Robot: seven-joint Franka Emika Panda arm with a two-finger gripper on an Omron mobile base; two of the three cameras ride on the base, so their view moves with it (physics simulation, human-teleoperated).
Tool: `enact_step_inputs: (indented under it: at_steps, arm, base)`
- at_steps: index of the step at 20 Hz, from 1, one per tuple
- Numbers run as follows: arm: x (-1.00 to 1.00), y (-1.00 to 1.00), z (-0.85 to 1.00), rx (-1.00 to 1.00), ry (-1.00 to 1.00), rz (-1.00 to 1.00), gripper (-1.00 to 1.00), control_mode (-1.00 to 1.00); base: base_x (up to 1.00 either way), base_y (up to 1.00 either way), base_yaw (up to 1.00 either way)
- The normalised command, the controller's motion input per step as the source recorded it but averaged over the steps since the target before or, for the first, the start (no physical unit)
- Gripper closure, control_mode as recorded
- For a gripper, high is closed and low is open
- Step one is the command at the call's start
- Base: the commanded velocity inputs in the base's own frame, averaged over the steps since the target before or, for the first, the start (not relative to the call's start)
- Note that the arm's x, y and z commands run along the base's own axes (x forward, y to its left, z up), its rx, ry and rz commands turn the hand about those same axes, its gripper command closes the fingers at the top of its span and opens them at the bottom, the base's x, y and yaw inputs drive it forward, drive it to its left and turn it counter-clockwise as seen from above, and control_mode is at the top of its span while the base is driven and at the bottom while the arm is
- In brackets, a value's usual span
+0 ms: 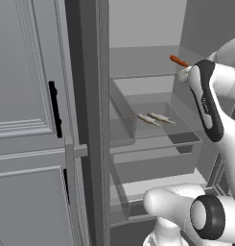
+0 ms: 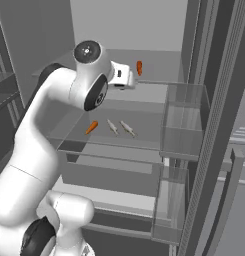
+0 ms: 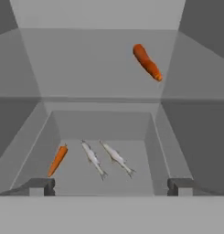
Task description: Place one carrot and one fish in each tupperware on the nearby counter, to pack two identical lunches.
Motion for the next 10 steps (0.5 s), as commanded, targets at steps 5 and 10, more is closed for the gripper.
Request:
enact_step_inputs:
  at_steps: [5,10]
  arm:
    - [0.38,-0.65,0.79,-0.08,-0.26,-0.13,-1.0,-1.0]
    - [0.93,-0.31,0.09,-0.02,0.09,-0.14,-1.0,-1.0]
  base:
    - [0.0,0.0,0.0]
    - [0.0,0.0,0.0]
